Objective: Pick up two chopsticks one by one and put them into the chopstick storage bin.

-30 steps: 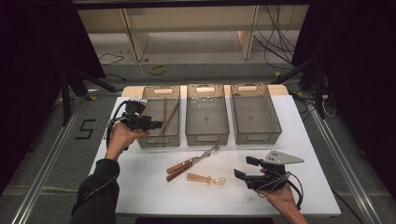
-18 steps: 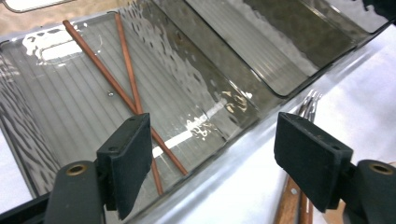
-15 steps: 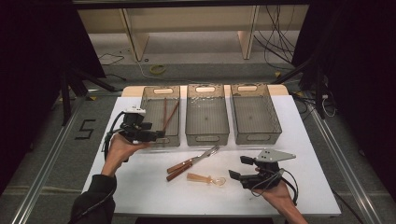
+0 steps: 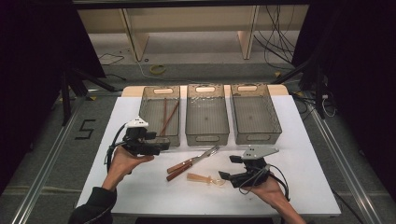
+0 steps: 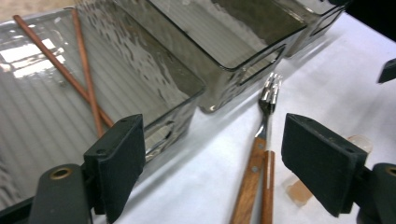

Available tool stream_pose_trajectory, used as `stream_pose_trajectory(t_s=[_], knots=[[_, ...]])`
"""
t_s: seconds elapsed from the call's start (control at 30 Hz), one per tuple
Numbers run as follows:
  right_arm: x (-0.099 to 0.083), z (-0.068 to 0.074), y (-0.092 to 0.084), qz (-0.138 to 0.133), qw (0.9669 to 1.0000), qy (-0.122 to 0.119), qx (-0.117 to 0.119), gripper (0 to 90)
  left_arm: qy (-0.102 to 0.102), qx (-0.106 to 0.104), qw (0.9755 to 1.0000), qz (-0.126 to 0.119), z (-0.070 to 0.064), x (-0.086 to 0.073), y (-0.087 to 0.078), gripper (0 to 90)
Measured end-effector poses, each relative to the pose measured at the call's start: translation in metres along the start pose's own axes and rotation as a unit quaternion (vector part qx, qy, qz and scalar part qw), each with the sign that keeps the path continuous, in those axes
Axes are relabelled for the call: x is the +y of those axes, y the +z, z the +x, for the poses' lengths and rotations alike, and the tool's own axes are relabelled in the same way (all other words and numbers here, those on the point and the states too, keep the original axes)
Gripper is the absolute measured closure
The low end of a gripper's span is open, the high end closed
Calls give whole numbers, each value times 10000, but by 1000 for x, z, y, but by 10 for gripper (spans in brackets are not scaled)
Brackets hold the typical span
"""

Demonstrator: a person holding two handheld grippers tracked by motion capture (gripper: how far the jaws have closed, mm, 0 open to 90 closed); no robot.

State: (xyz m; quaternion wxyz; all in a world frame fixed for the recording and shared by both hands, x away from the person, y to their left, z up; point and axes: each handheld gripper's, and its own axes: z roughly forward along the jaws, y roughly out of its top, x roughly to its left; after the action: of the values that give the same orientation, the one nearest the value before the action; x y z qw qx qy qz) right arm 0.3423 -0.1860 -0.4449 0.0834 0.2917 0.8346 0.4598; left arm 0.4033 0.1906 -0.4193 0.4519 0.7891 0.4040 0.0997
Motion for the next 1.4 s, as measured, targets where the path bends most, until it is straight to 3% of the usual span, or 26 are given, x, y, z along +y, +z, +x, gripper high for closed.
stream_pose_trajectory(t_s=[0.3, 0.67, 1.07, 1.4], knots=[[9, 4, 13, 237, 9994, -206, 120, 275, 68, -100, 9999, -72, -10, -13, 3, 207], [19, 10, 33, 529, 9972, -445, 298, 295, -11, -85, 9996, -287, -17, -34, 3, 206], [24, 17, 55, 959, 9914, -723, 513, 339, 76, -110, 9992, -379, -29, -47, 1, 204], [24, 20, 71, 1266, 9865, -897, 533, 372, 187, -129, 9986, -471, -35, -54, 1, 201]])
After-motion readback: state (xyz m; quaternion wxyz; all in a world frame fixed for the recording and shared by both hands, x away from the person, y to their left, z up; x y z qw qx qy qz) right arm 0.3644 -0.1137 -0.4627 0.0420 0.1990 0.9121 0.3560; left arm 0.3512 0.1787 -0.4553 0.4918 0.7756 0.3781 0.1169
